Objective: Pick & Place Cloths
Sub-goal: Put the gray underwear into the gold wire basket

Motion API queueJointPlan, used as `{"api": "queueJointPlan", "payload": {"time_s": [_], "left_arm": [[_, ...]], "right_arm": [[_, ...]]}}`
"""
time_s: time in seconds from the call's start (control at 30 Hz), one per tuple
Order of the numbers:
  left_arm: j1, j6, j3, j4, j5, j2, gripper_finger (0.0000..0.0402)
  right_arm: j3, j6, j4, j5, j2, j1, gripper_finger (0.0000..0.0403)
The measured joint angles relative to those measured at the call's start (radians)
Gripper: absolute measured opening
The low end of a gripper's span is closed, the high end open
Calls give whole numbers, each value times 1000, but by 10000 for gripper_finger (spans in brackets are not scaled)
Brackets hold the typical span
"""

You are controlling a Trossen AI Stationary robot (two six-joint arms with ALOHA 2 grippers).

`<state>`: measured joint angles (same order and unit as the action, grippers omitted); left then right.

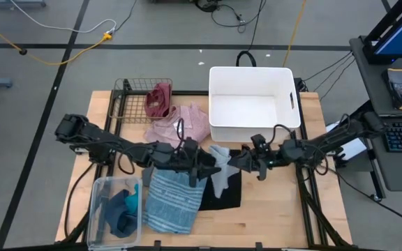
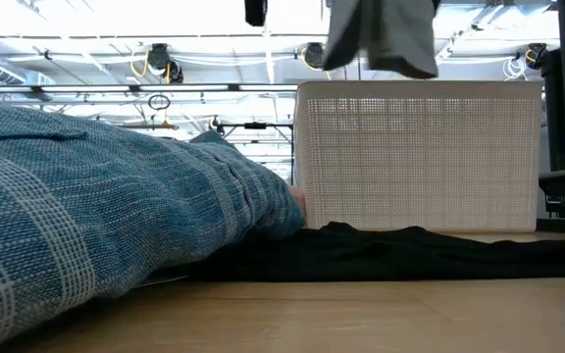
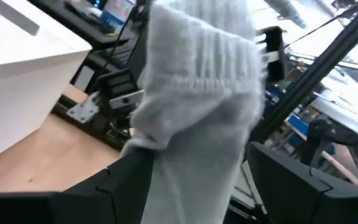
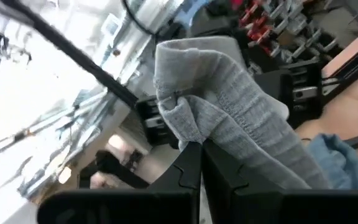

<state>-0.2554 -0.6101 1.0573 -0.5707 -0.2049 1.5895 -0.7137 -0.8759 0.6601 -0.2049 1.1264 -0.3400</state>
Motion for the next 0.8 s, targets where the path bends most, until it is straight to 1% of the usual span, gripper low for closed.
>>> {"api": "queueJointPlan", "payload": {"time_s": [0.13,0.2,0.3,0.4,0.53,0.6,0.67,0.73,0.8], "left_arm": [[0,6,-1,-47,34,5,267],[0,6,0,-46,52,6,267],[-2,6,-1,-64,100,6,267],[-8,7,-1,-53,120,5,266],[-21,42,-1,-50,137,5,262],[-28,61,-1,-32,145,5,246],[-35,78,-1,-26,144,5,219],[-35,85,-1,-26,144,5,181],[-34,84,-1,-25,135,5,134]], "right_arm": [[-56,2,-37,46,55,21,0],[-82,2,-37,58,82,32,0],[-113,4,-37,105,112,47,0],[-138,7,-37,130,136,61,0],[-156,10,-37,133,152,68,0],[-158,15,-37,133,152,68,0],[-158,17,-37,132,152,69,0],[-158,16,-33,131,152,69,0],[-158,13,-27,132,152,69,0]]}}
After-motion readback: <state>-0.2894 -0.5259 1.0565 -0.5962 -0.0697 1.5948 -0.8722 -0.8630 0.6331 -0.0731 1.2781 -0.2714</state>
